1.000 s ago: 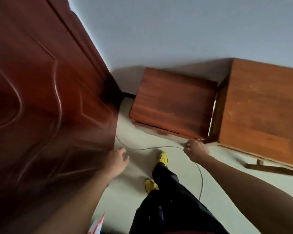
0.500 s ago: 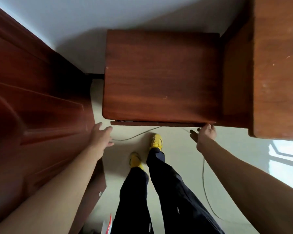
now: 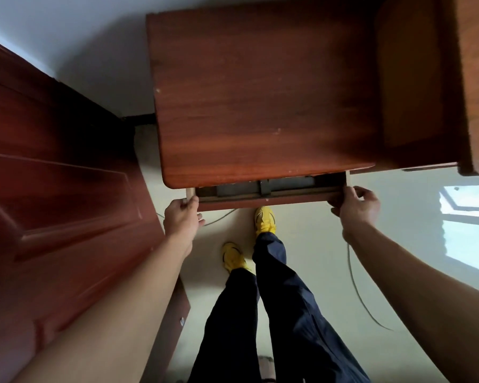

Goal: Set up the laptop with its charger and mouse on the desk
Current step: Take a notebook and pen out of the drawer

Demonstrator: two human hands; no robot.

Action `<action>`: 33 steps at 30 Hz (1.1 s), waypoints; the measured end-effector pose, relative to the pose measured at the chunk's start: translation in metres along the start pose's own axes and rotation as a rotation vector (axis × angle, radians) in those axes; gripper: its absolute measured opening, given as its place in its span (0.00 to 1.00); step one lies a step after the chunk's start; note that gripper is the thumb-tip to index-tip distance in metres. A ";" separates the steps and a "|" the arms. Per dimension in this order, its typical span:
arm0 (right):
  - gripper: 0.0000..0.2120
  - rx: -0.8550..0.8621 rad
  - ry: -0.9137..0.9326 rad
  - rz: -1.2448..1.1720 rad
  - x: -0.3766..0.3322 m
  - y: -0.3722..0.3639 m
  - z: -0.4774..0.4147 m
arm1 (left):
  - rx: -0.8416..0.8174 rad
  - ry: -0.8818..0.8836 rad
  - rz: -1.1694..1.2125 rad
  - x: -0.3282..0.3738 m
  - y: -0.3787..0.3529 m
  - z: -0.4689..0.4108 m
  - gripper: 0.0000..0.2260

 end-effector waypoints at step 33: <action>0.22 -0.090 -0.145 0.269 0.048 0.029 -0.010 | -0.076 0.701 0.509 -0.070 -0.022 0.023 0.02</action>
Point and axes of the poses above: each hand's wrist, its own z-axis away from the middle knuckle, its own y-axis out of the back of the hand, x = y × z, the point moved 1 cm from there along -z, towards the middle knuckle, and after that the axes turned 9 degrees about x, right-handed, at the moved point
